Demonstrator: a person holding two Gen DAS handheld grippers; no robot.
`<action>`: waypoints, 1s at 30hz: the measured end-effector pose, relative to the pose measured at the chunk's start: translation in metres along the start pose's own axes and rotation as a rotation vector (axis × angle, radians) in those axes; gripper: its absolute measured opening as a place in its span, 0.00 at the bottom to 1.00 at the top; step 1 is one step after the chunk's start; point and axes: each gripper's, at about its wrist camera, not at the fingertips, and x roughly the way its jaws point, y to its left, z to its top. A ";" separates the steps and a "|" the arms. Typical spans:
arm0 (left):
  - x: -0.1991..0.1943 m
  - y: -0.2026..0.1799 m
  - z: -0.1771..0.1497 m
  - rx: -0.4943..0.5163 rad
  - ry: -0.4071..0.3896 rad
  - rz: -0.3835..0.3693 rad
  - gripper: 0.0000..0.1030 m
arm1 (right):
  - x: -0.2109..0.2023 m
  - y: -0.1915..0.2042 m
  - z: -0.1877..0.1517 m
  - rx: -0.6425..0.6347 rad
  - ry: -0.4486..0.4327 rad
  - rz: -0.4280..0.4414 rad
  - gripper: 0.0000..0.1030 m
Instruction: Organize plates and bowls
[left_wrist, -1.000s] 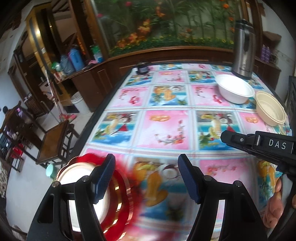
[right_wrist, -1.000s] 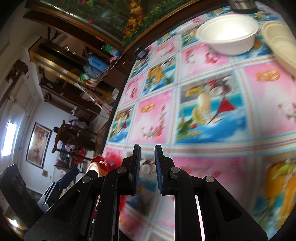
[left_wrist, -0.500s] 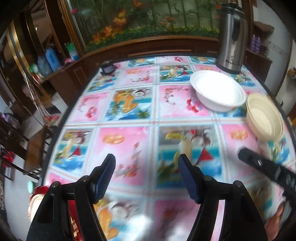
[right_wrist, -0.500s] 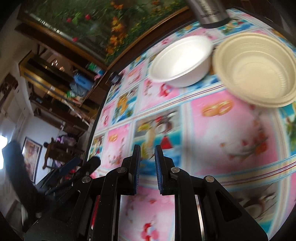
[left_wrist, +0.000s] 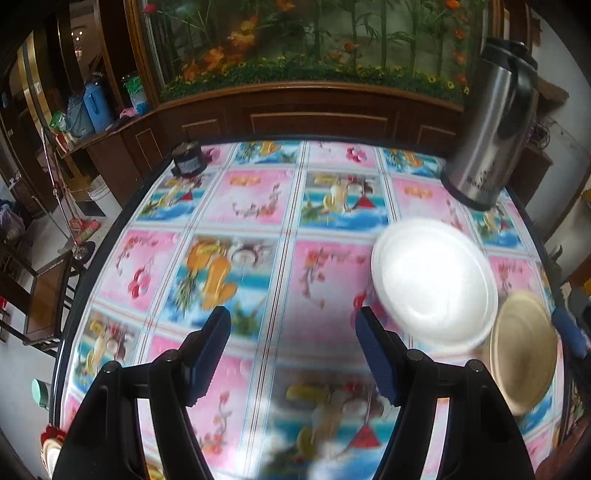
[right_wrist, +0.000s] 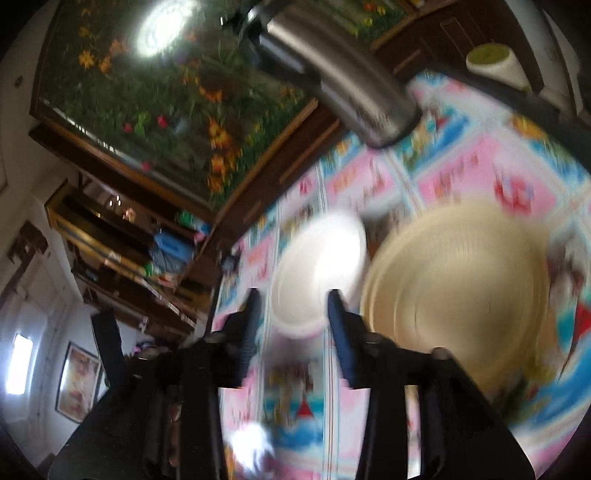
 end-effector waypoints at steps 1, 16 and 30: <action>0.003 -0.001 0.004 -0.003 0.003 0.000 0.70 | 0.003 0.004 0.005 -0.008 -0.007 -0.009 0.39; 0.056 0.005 0.031 -0.152 0.106 -0.090 0.72 | 0.088 -0.017 0.048 0.027 0.080 -0.142 0.39; 0.081 -0.022 0.024 -0.190 0.171 -0.095 0.73 | 0.111 -0.036 0.039 0.092 0.187 -0.101 0.39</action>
